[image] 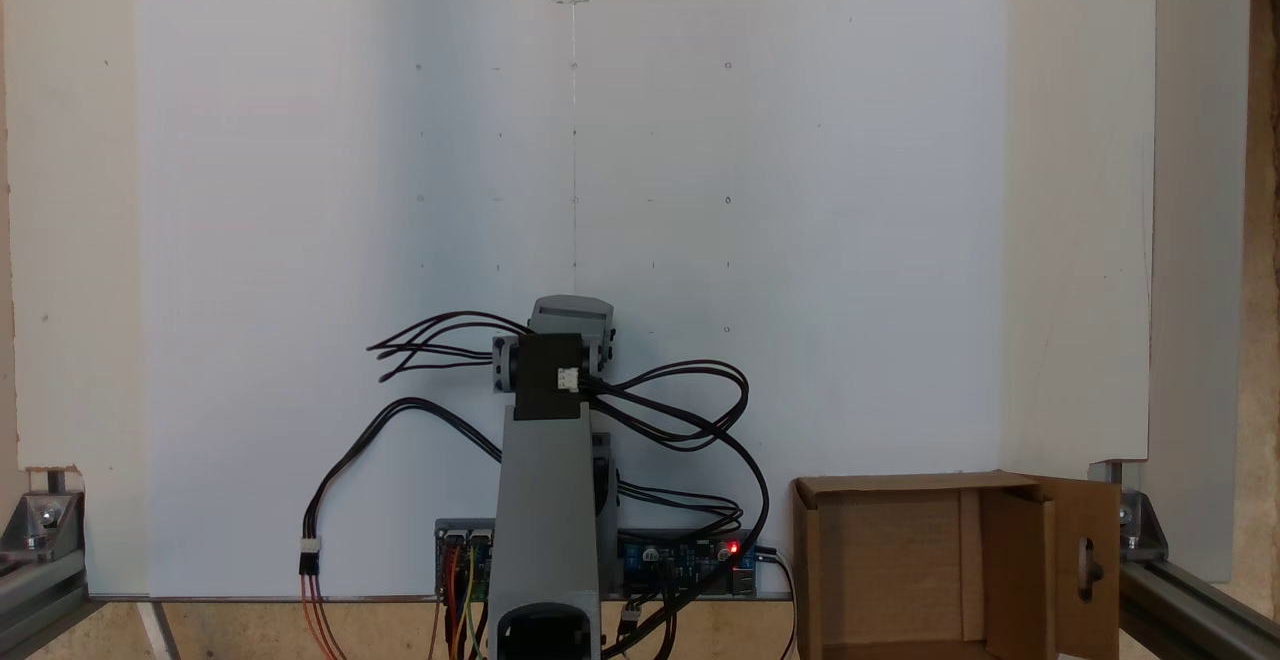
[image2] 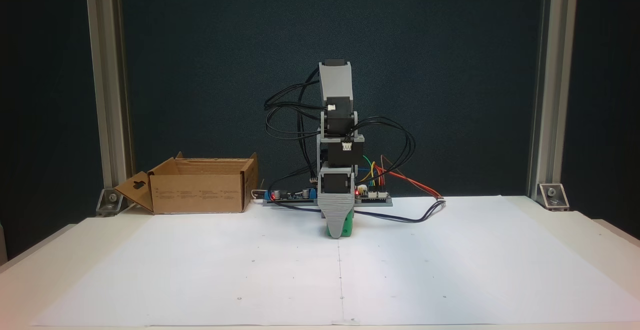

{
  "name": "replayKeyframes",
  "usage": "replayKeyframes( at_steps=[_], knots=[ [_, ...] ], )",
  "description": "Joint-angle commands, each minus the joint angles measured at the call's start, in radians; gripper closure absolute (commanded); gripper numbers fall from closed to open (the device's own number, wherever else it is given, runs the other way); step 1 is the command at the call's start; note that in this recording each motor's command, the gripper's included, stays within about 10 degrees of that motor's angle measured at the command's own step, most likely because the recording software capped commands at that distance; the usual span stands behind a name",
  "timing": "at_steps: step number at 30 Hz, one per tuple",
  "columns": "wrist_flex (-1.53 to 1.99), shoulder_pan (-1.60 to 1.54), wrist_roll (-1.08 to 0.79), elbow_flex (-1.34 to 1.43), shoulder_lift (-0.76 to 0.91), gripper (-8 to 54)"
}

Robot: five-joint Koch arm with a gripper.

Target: Grasp a green dice and put it in the bin.

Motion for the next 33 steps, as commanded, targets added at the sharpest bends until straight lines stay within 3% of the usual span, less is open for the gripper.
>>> replayKeyframes(
  at_steps=[1, 7, 19, 26, 33],
  knots=[
    [-0.005, 0.0, 0.04, -0.005, 0.0, 33.8],
    [0.075, -0.003, 0.055, -0.055, 0.006, 33.8],
    [0.756, -0.015, 0.086, -0.857, 0.034, 33.8],
    [0.782, 0.011, 0.087, -0.891, 0.035, 33.8],
    [0.778, 0.245, -0.002, -1.054, 0.034, 33.8]
  ],
)
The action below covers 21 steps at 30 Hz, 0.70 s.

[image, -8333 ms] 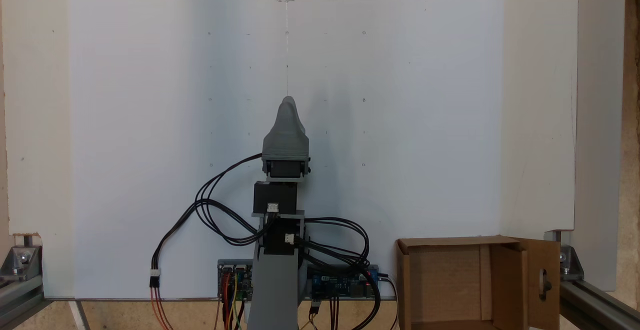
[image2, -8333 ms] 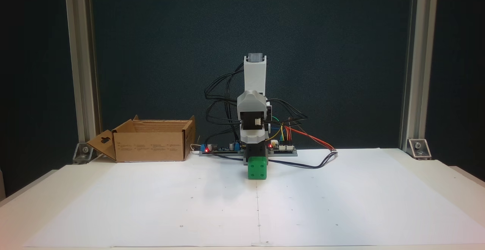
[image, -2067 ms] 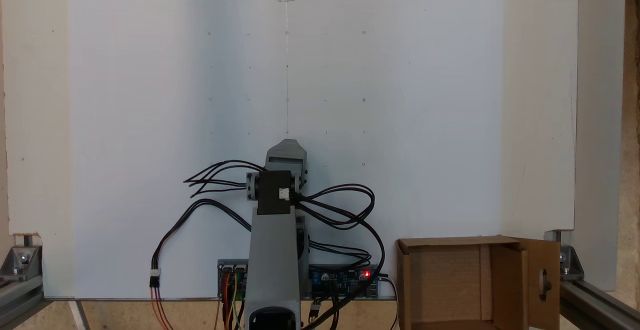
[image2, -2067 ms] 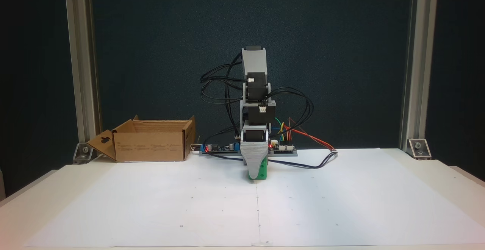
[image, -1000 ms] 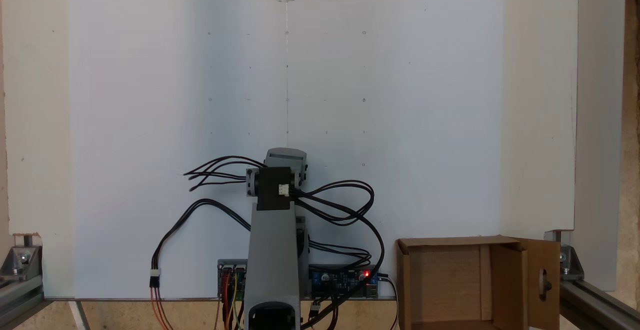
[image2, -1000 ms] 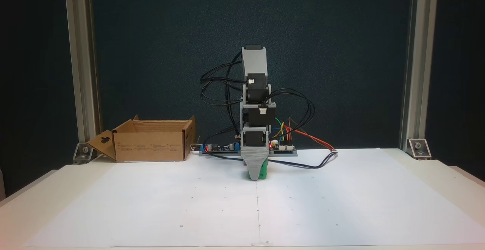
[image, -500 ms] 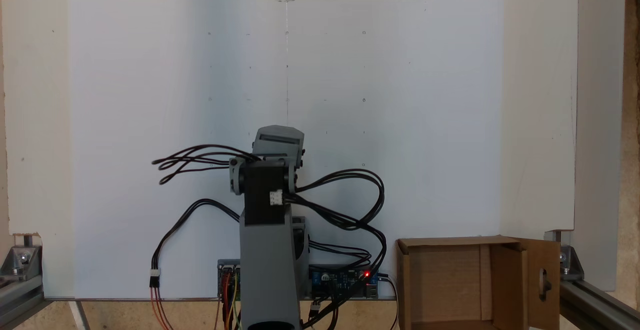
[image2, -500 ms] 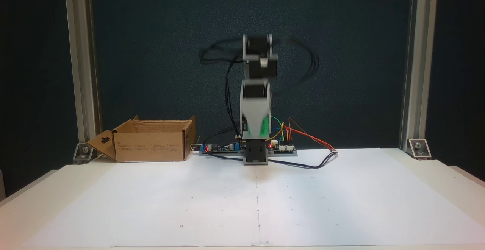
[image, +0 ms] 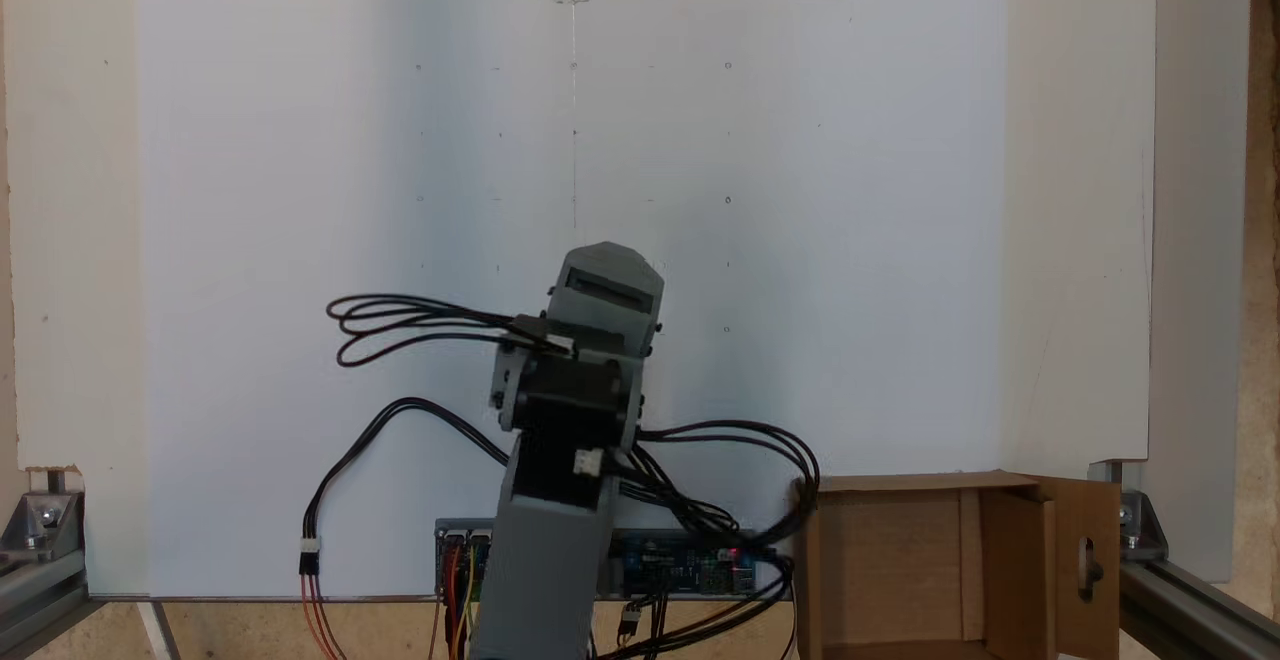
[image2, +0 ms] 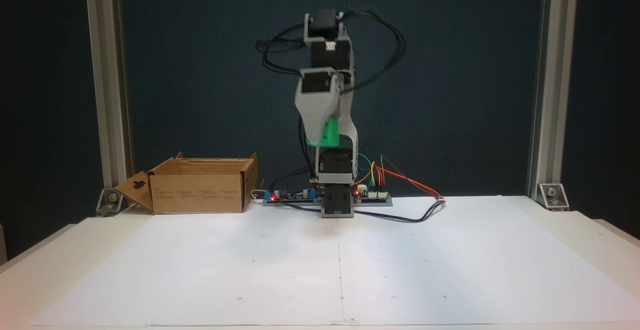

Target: Grasp a green dice and put it in the bin.

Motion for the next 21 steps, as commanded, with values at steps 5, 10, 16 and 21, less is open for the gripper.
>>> replayKeyframes(
  at_steps=[5, 10, 16, 21],
  knots=[
    [-0.015, 0.23, -0.176, -0.101, 0.012, 33.8],
    [-0.155, 0.466, -0.322, -0.106, -0.02, 33.8],
    [-0.304, 0.896, -0.494, -0.161, -0.175, 33.8],
    [-0.304, 1.163, -0.578, -0.219, -0.273, 33.8]
  ],
)
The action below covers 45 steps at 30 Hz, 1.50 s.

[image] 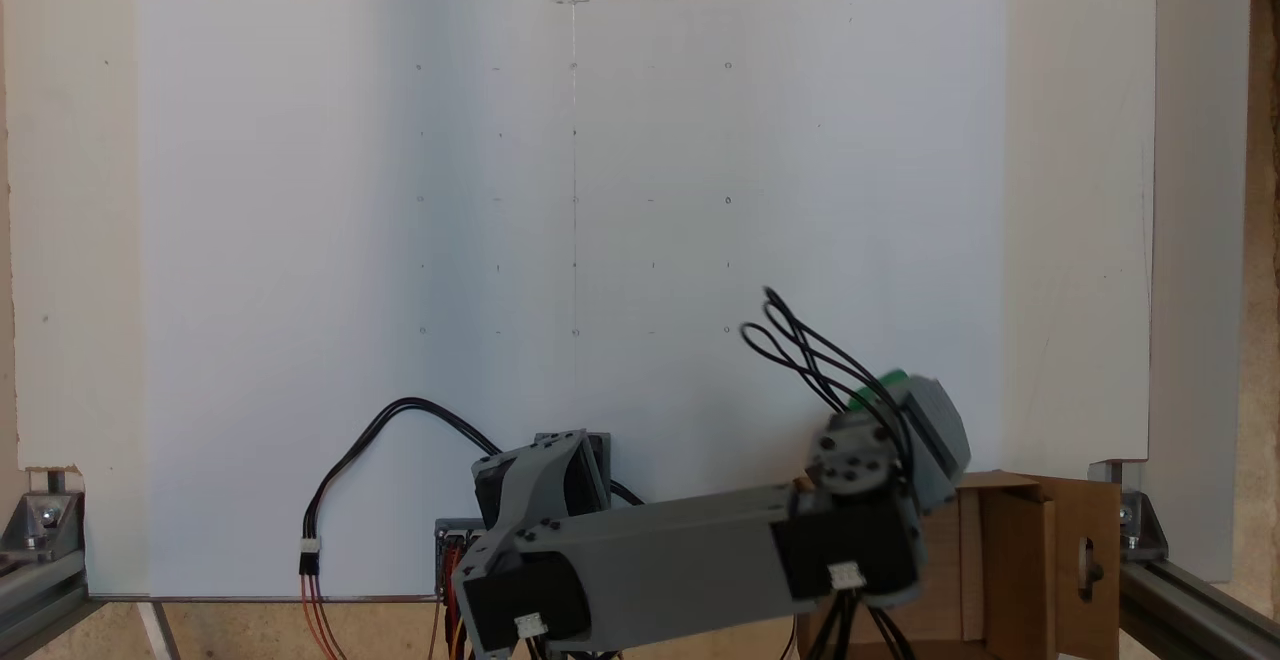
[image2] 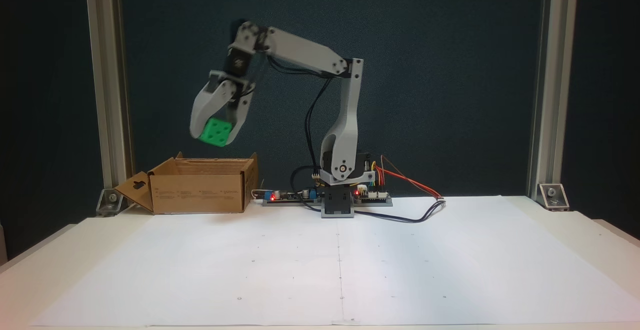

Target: Grasp a green dice and put it in the bin.

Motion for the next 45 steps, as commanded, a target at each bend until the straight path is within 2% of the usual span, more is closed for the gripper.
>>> replayKeyframes(
  at_steps=[1, 8, 22, 26, 33, 34, 36, 39, 42, 45],
  knots=[
    [-0.015, 0.1, -0.101, -0.091, -0.025, 33.8],
    [-0.025, 0.374, -0.178, -0.114, -0.127, 33.8],
    [-0.209, 0.515, -0.233, -0.114, -0.36, 33.8],
    [-0.192, 0.54, -0.23, -0.112, -0.38, 14.2],
    [-0.195, 0.563, -0.206, -0.114, -0.377, 13.1],
    [-0.196, 0.561, -0.17, -0.114, -0.35, 12.4],
    [-0.193, 0.552, -0.052, -0.114, -0.276, 7.2],
    [-0.196, 0.466, 0.084, -0.114, -0.153, 6.1],
    [-0.196, 0.334, 0.207, -0.114, -0.052, 0.9],
    [-0.196, 0.158, 0.329, -0.114, 0.028, 0.4]
  ],
)
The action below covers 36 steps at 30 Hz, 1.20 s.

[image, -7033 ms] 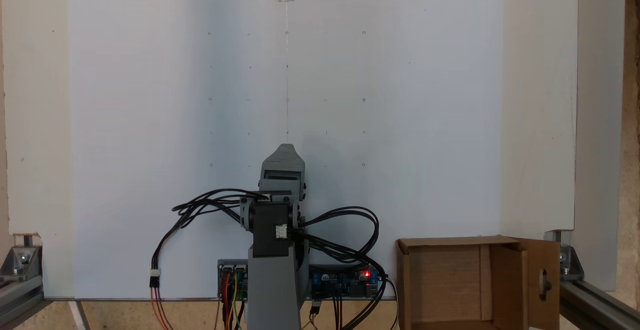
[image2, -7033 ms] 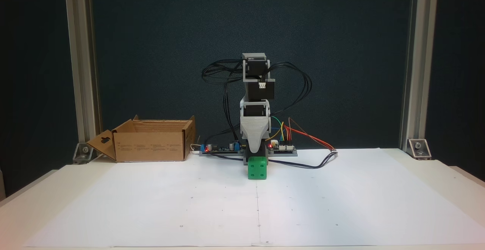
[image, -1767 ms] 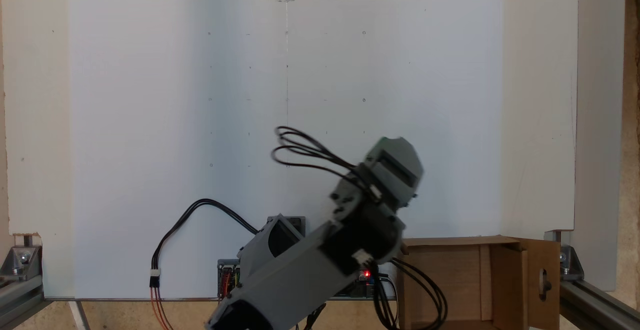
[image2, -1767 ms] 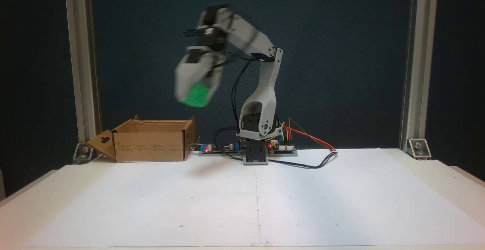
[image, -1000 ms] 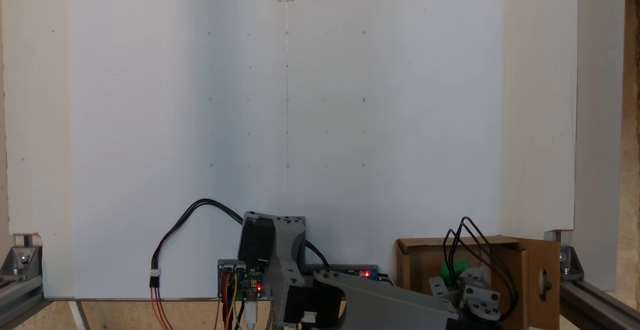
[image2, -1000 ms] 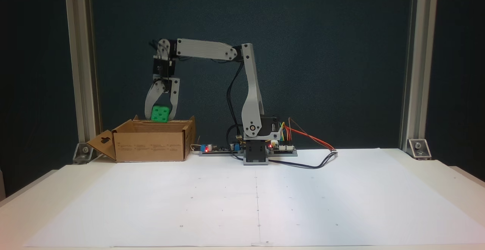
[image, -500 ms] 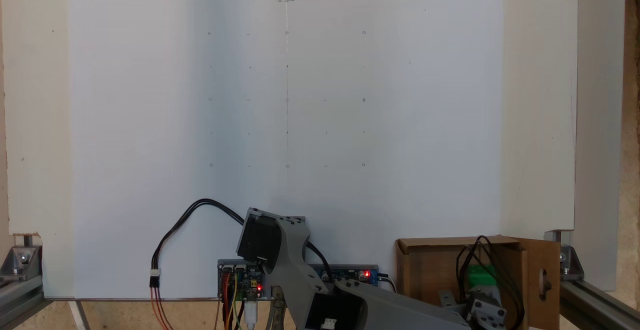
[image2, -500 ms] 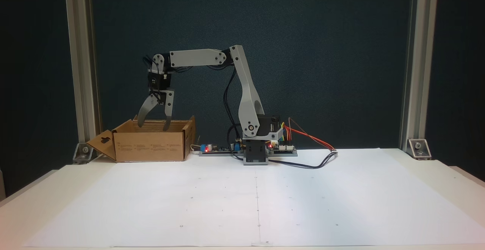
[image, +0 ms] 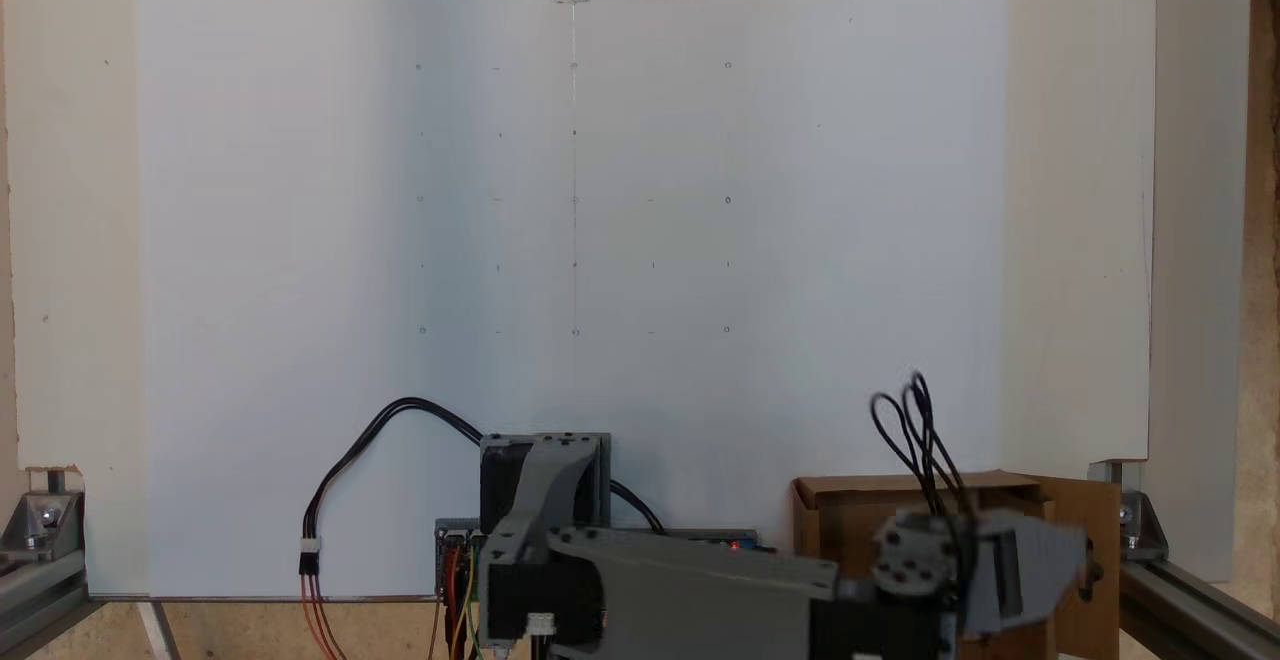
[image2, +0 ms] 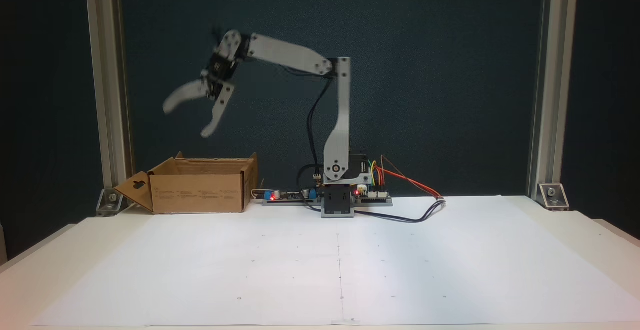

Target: Grasp a green dice and put it in the bin.

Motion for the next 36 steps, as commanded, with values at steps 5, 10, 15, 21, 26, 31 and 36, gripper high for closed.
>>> replayKeyframes(
  at_steps=[5, 10, 15, 21, 26, 31, 36],
  knots=[
    [-0.009, -0.417, 0.156, -0.054, 0.163, 0.5],
    [-0.008, -0.758, 0.161, -0.049, 0.245, 0.5],
    [-0.009, -1.109, 0.164, 0.014, 0.341, 0.3],
    [-0.015, -1.419, 0.166, 0.118, 0.446, 0.1],
    [-0.191, -1.522, 0.172, 0.314, 0.554, 0.1],
    [-0.409, -1.514, 0.167, 0.643, 0.676, 0.0],
    [-0.632, -1.526, 0.166, 0.859, 0.738, -0.9]
  ],
)
